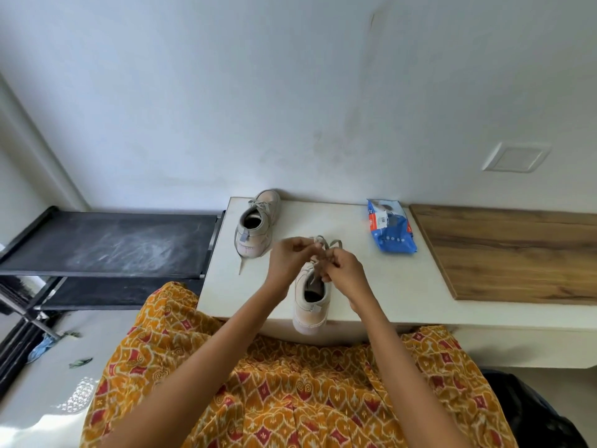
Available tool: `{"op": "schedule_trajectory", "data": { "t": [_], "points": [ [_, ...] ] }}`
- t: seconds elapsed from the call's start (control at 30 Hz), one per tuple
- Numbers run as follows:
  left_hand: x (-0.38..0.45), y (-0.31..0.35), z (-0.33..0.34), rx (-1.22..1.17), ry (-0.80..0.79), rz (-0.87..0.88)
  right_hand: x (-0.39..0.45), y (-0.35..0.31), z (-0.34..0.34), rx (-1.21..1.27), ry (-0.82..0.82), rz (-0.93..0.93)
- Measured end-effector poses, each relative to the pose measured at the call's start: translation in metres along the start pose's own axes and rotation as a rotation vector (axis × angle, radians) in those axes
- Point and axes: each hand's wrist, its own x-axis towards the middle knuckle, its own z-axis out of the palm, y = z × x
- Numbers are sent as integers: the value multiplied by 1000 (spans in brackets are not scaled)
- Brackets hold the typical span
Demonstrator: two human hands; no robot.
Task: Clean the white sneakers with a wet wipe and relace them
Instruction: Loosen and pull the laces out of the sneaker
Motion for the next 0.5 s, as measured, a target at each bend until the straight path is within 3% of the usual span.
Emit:
{"op": "schedule_trajectory", "data": {
  "t": [0.23, 0.37, 0.5],
  "points": [
    [2, -20, 4, 723, -84, -22, -18, 33, 24, -609, 161, -116],
    [-2, -25, 4, 855, -125, 8, -18, 35, 22, -617, 93, -95],
    [2, -29, -6, 878, -195, 66, -14, 32, 13, -570, -13, -188]
  ]
}}
